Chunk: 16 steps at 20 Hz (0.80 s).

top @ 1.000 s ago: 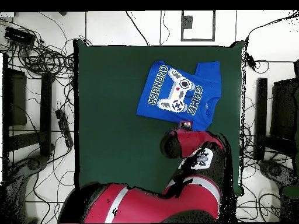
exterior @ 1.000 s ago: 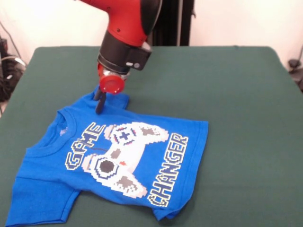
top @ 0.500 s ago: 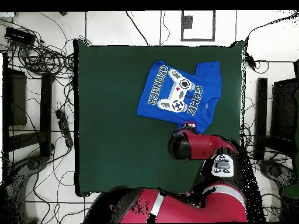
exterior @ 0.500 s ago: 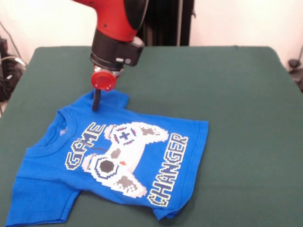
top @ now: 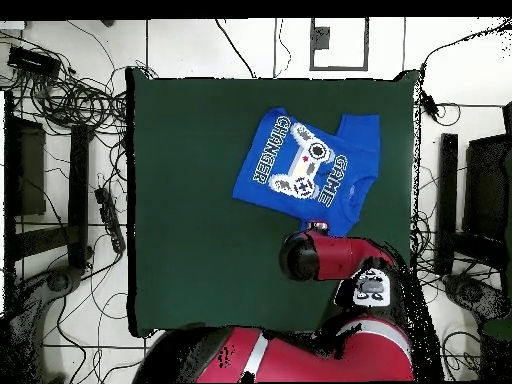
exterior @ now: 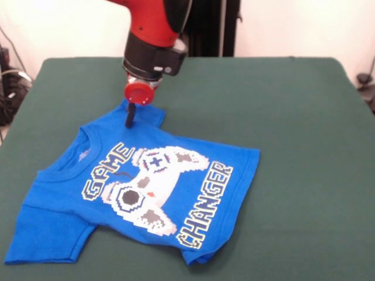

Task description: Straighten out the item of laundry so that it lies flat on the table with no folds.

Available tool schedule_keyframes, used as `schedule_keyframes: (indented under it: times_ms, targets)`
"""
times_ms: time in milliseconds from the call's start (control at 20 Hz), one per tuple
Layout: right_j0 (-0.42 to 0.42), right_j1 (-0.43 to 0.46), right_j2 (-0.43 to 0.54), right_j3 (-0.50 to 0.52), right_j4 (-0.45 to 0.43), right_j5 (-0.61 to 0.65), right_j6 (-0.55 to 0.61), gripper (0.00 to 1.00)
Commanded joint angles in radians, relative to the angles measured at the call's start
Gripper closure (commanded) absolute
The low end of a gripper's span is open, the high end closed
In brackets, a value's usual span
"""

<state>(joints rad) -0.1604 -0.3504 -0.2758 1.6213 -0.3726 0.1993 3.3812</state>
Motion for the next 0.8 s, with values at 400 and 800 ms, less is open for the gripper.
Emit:
schedule_keyframes:
  times_ms: [400, 800]
  targets:
    - [0.036, 0.136, 0.146, 0.180, -0.024, 0.186, -0.124, 0.00]
    - [0.202, 0.244, -0.027, 0.044, -0.076, 0.029, -0.016, 0.00]
